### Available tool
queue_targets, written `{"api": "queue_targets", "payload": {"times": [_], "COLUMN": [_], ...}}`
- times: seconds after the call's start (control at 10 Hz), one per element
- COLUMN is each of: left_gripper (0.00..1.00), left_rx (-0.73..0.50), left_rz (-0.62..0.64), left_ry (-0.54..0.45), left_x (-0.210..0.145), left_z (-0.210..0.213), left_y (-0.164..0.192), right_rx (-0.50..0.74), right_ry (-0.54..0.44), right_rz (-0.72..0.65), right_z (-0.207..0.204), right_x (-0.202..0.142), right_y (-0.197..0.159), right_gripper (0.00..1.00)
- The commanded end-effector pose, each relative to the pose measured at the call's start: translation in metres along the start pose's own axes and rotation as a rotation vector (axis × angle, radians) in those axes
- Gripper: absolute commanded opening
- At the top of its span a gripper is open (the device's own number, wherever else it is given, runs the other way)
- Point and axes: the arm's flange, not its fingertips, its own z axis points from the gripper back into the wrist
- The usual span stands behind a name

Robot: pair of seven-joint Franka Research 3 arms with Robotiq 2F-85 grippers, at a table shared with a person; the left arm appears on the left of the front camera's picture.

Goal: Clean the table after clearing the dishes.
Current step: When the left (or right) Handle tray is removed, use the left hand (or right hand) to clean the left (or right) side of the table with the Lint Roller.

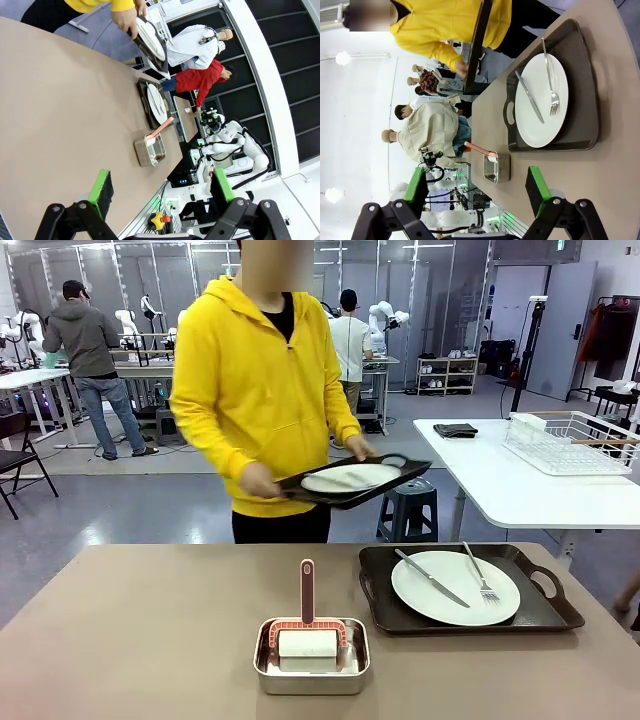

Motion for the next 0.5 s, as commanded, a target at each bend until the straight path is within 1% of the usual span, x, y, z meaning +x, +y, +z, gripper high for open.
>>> {"api": "queue_targets", "payload": {"times": [0.0,0.1,0.2,0.4], "left_gripper": [1.00,1.00,1.00,1.00], "left_rx": [0.000,0.004,0.040,0.118], "left_rz": [0.000,-0.027,-0.073,-0.165], "left_ry": [0.000,0.027,0.065,0.180], "left_x": [0.000,0.005,0.016,0.052], "left_z": [0.000,-0.003,-0.011,-0.048], "left_y": [0.000,-0.008,-0.019,-0.051], "right_rx": [-0.008,-0.008,-0.008,-0.008], "right_ry": [0.003,0.003,0.003,0.003], "right_rz": [0.002,0.002,0.002,0.002], "right_z": [0.003,0.003,0.003,0.003], "right_x": [-0.002,-0.002,-0.002,-0.002], "right_y": [0.001,0.001,0.001,0.001], "right_gripper": [1.00,1.00,1.00,1.00]}}
